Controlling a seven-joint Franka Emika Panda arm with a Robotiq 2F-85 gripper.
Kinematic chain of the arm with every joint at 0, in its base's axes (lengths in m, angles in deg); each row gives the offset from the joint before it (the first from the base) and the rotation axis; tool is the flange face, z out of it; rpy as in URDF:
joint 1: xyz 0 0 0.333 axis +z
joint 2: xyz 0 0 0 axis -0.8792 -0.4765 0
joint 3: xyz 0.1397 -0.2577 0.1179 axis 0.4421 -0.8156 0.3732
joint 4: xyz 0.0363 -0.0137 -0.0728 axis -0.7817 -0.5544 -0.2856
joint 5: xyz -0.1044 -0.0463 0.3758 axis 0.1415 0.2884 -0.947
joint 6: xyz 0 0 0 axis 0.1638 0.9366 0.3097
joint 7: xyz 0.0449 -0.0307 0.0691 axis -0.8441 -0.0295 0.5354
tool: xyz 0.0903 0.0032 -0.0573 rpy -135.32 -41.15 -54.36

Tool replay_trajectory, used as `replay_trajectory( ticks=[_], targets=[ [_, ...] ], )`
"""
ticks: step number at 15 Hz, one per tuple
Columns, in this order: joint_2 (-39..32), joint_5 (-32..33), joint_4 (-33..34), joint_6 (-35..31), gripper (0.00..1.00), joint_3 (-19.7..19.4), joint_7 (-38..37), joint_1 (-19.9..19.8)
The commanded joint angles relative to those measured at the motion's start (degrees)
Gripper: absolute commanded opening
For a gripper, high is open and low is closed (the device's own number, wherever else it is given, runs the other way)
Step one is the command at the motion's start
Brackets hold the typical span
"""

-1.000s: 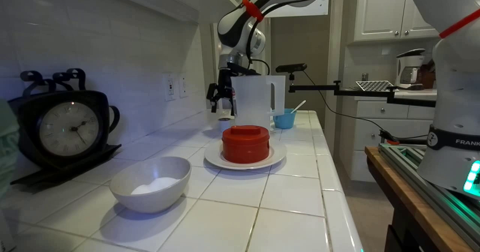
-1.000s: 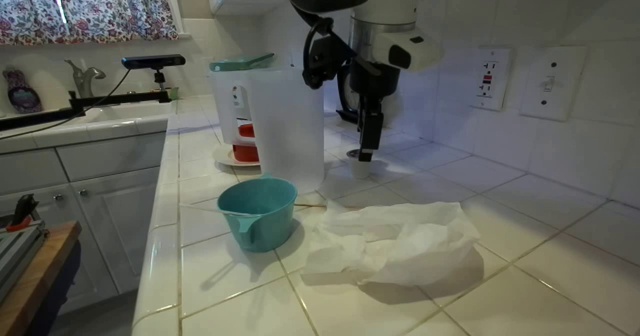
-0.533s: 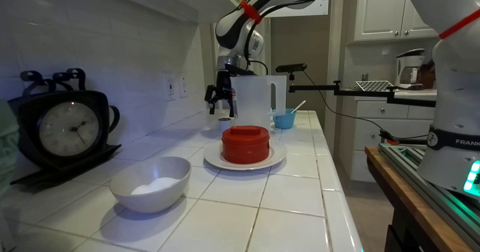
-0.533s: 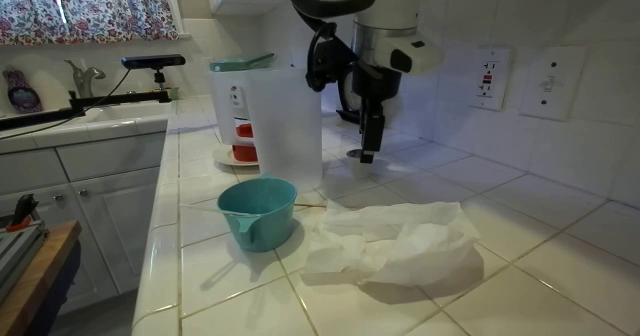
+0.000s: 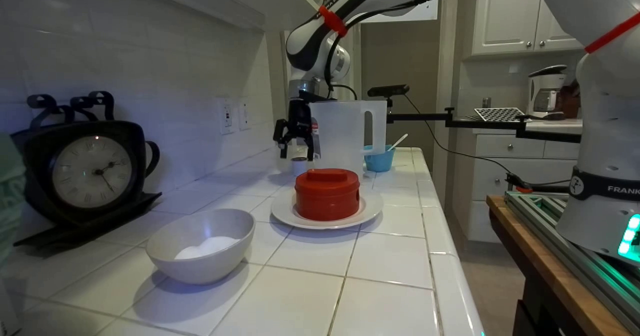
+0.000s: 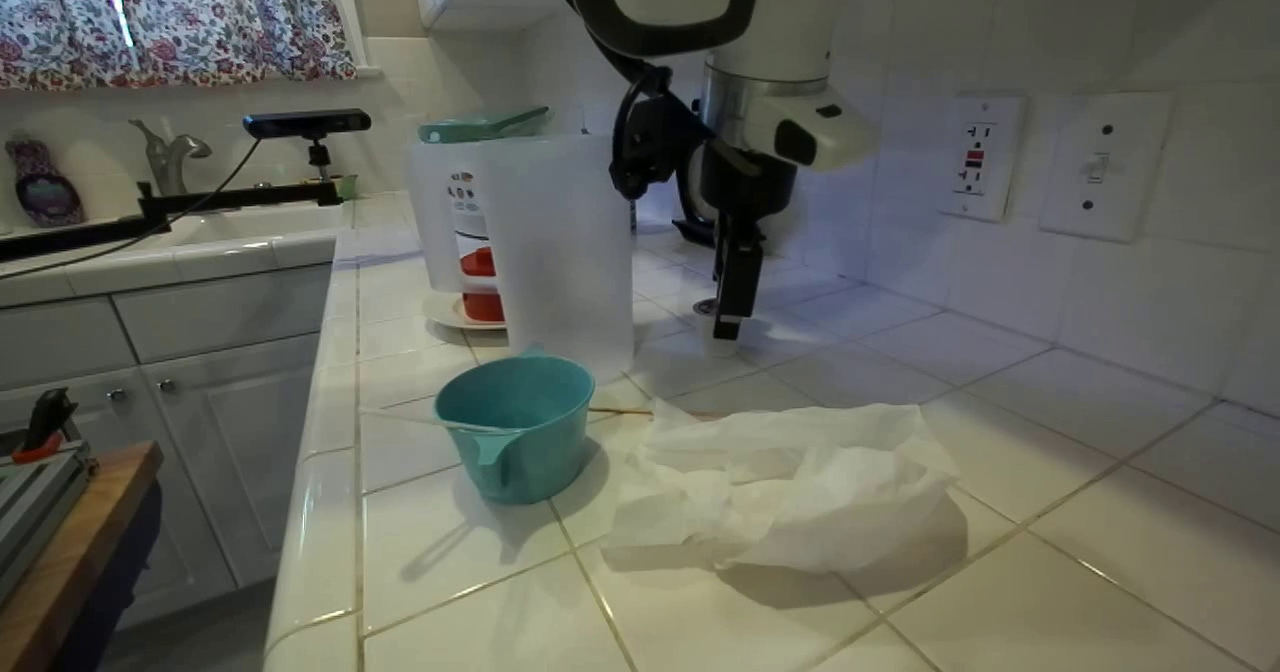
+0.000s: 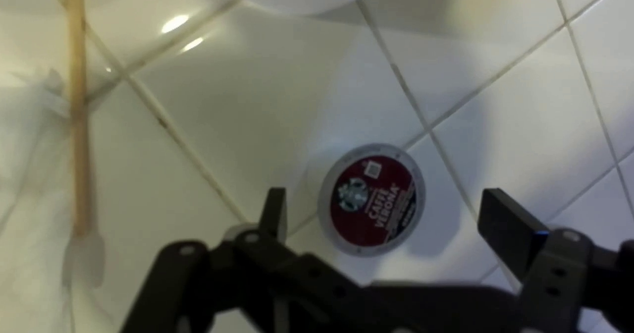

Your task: Pick up the object and put it in the jar

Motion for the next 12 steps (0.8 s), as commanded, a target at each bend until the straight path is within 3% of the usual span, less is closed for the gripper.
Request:
replay_trajectory(
  ticks=[1,5,6,7,12],
  targets=[
    [-1.16,1.36,1.96,1.96,1.0,0.25,-1.65,-0.16],
    [-1.13,1.33,2.06,2.46,1.0,0.23,-1.77,-0.18],
    [-1.11,1.25,2.07,2.61,0.94,0.28,-1.73,-0.19],
    [-1.08,1.28,2.01,2.47,0.74,0.25,-1.78,-0.12],
    [-0.63,1.33,1.91,2.22,0.35,0.28,-1.42,-0.07]
  ],
)
